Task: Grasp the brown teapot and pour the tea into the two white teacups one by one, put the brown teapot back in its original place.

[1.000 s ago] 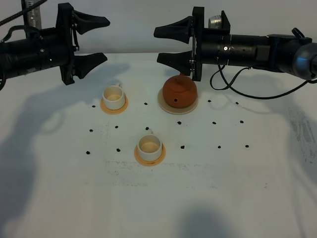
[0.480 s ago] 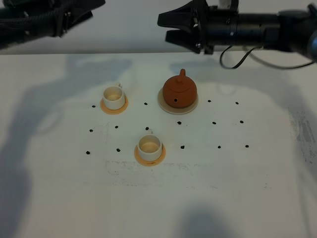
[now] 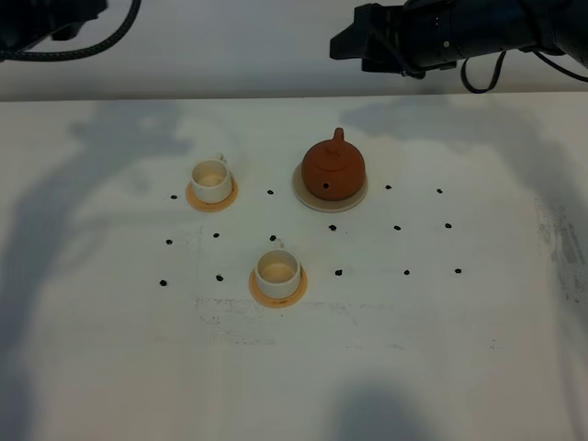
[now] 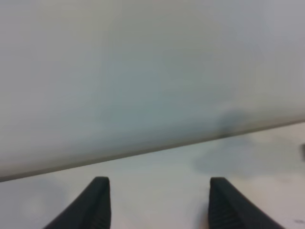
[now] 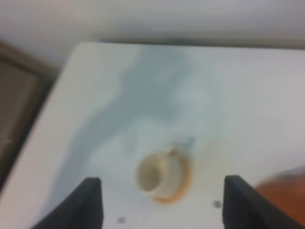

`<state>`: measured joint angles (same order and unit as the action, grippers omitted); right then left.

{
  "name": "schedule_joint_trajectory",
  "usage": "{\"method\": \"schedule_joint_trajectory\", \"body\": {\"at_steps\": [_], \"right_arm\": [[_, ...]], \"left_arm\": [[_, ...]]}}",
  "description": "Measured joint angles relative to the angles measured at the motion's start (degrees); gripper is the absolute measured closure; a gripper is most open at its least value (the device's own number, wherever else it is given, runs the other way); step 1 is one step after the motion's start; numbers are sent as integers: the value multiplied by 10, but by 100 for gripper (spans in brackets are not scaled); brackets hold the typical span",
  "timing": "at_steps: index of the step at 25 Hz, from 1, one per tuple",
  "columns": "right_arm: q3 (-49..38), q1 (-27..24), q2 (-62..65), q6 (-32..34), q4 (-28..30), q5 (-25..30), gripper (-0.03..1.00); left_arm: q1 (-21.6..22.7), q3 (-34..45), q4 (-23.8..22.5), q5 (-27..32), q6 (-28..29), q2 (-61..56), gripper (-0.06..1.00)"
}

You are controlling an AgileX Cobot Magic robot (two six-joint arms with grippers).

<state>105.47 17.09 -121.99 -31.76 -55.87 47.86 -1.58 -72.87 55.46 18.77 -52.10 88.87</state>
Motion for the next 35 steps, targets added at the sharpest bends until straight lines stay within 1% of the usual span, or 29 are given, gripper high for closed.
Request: {"method": "schedule_joint_trajectory", "body": {"at_steps": [1, 3, 6, 8, 10, 12, 13, 16, 21, 29, 32, 35], "right_arm": [[0, 0, 0, 8, 17, -7, 44], [0, 0, 0, 26, 59, -22, 44], [0, 0, 0, 57, 122, -39, 44], [2, 0, 0, 75, 162, -44, 44], [7, -1, 0, 86, 188, -46, 44], [15, -1, 0, 98, 213, -47, 44], [22, -1, 0, 104, 226, -47, 44], [43, -1, 0, 127, 264, -47, 44], [74, -1, 0, 158, 320, -44, 44], [87, -1, 0, 166, 328, -39, 44], [88, -1, 0, 165, 329, -34, 44], [88, -1, 0, 164, 329, -26, 44]], "left_arm": [[0, 0, -49, -12, 33, -1, 46], [0, 0, -149, -25, 118, -2, 47], [0, 0, -321, -26, 250, -2, 47], [0, 0, -412, -16, 331, -8, 47], [0, 0, -492, 0, 402, -23, 47], [0, 0, -546, 16, 445, -50, 47], [0, 0, -566, 28, 461, -68, 47], [0, 0, -593, 68, 478, -130, 47], [0, 0, -600, 134, 483, -242, 47], [0, 0, -606, 244, 483, -428, 47], [0, 0, -621, 284, 483, -484, 47], [0, -1, -638, 344, 483, -528, 47]]}}
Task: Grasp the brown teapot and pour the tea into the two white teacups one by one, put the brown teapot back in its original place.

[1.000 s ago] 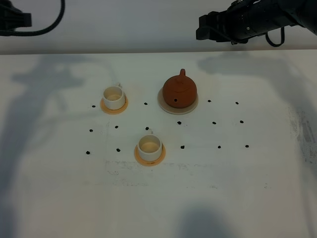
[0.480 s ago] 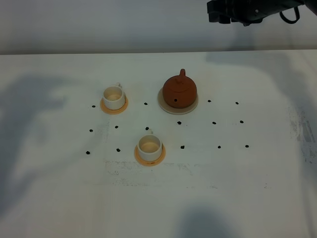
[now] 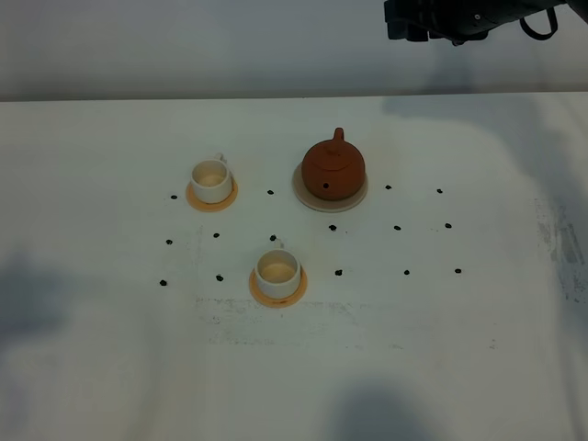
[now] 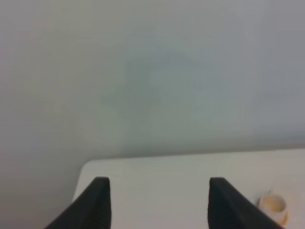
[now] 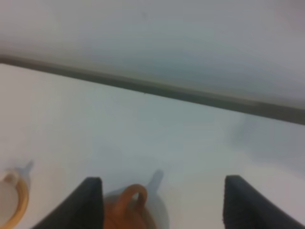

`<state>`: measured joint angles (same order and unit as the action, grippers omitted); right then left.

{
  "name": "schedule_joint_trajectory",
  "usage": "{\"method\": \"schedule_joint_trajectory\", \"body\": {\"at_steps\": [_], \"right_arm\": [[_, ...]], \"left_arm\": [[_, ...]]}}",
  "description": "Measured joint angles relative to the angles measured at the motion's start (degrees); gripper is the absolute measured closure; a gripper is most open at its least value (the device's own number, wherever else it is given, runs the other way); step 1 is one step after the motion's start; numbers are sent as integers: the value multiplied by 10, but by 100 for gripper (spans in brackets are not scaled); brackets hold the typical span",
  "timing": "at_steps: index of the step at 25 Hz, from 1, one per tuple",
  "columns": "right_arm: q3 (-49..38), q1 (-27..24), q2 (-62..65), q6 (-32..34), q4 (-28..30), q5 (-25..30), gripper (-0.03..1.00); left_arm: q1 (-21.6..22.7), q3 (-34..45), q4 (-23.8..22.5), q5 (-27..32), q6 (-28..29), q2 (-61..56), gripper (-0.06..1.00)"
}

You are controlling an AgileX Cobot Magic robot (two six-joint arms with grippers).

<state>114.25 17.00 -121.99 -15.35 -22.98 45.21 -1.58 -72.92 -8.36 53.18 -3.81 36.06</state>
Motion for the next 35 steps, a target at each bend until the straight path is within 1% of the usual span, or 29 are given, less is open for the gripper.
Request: {"method": "schedule_joint_trajectory", "body": {"at_steps": [4, 7, 9, 12, 14, 19, 23, 25, 30, 35], "right_arm": [[0, 3, 0, -10, 2, 15, 44], [0, 13, 0, -17, 4, 25, 44], [0, 25, 0, -24, 4, 27, 44], [0, 42, 0, -34, 4, 27, 44], [0, 53, 0, -39, 3, 27, 44], [0, 60, 0, -43, 6, 27, 44], [0, 65, 0, -43, 11, 28, 44], [0, 70, 0, -43, 13, 29, 44], [0, 94, 0, -43, 14, 28, 44], [0, 117, 0, -43, 14, 20, 45]], "left_arm": [[0, -1, -8, 90, 1, -46, 47], [0, 3, -8, 128, 16, -76, 47], [0, 20, 1, 136, 24, -96, 47], [0, 66, 28, 132, 28, -132, 47], [0, 104, 44, 117, 28, -153, 47], [0, 228, 64, 73, 28, -209, 47], [0, 335, 98, 35, 28, -250, 47], [0, 369, 112, 27, 28, -268, 47], [0, 411, 121, 30, 15, -299, 47], [0, 434, 121, 57, 1, -329, 47]]}}
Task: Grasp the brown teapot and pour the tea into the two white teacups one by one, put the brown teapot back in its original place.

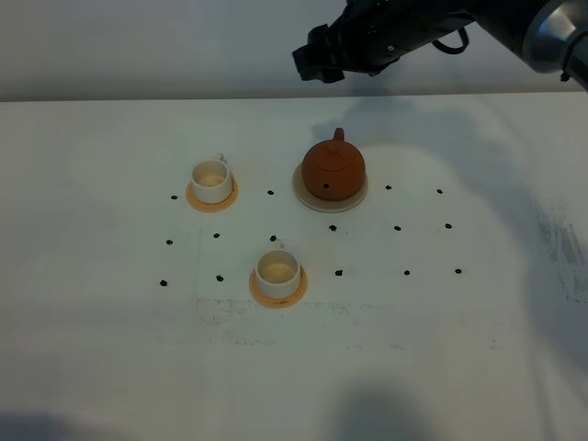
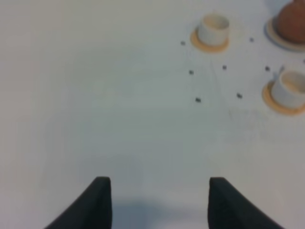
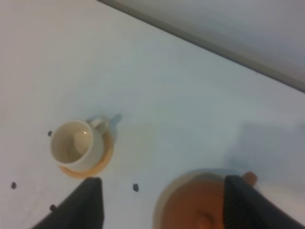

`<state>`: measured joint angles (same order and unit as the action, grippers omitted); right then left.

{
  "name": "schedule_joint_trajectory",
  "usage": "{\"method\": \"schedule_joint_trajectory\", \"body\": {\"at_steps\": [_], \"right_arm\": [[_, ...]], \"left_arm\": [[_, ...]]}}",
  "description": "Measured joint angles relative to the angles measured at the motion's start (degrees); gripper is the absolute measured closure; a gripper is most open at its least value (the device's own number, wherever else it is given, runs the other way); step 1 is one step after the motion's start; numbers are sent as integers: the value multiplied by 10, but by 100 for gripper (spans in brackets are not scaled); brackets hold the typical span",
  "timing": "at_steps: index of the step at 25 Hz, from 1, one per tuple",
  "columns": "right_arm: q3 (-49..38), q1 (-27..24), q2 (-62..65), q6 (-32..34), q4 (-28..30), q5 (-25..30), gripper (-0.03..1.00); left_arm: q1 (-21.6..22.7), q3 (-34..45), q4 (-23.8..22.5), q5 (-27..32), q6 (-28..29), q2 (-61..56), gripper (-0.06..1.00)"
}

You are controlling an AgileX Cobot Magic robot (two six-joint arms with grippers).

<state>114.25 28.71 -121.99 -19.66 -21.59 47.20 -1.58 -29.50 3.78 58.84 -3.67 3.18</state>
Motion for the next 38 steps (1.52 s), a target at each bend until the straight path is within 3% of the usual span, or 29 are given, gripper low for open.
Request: {"method": "schedule_joint_trajectory", "body": {"at_steps": [38], "right_arm": [[0, 30, -42, 1, 29, -17, 45]], "left_arm": [[0, 6, 0, 9, -1, -34, 47]]}}
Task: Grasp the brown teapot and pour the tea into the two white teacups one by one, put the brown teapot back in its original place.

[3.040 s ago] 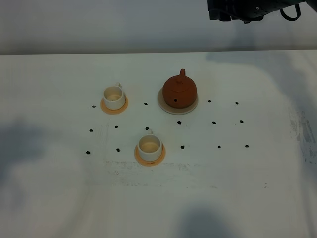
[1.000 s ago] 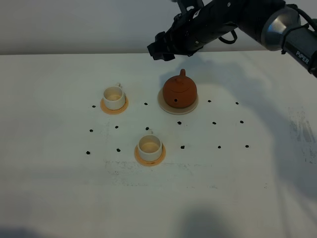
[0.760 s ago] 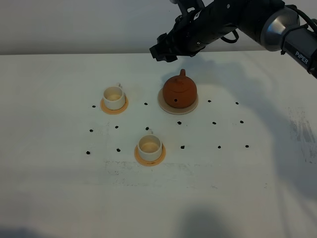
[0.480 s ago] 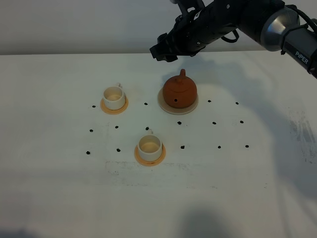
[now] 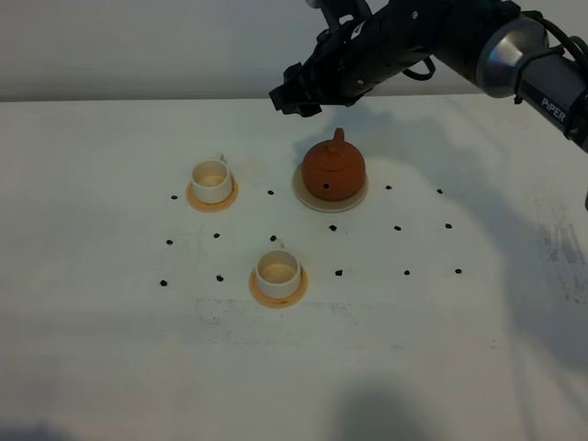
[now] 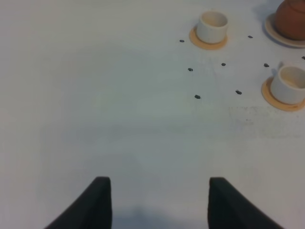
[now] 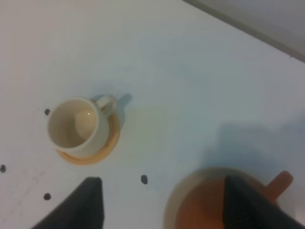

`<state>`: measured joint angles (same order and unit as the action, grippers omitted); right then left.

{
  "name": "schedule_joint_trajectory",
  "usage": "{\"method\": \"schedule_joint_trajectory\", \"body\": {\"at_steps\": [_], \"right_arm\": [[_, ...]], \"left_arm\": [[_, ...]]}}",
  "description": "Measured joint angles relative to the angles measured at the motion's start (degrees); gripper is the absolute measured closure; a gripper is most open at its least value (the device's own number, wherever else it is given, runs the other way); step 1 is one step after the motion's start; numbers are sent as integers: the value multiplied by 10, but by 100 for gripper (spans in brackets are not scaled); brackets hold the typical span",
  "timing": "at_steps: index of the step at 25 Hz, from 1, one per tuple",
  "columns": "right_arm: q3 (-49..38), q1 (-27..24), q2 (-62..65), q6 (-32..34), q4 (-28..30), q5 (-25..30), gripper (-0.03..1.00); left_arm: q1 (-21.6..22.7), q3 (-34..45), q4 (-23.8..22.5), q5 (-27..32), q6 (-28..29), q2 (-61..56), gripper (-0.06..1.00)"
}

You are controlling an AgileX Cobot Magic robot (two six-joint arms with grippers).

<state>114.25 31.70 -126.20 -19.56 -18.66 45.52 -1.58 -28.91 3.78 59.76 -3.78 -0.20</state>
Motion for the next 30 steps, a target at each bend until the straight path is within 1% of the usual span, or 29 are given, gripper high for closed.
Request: {"method": "schedule_joint_trajectory", "body": {"at_steps": [18, 21, 25, 30], "right_arm": [[3, -1, 0, 13, 5, 5, 45], [16, -4, -1, 38, 16, -10, 45], [47, -11, -1, 95, 55, -34, 45], [64, -23, -1, 125, 63, -48, 45]], "left_arm": [[0, 0, 0, 0, 0, 0, 47], [0, 0, 0, 0, 0, 0, 47], [0, 0, 0, 0, 0, 0, 47], [0, 0, 0, 0, 0, 0, 47]]}}
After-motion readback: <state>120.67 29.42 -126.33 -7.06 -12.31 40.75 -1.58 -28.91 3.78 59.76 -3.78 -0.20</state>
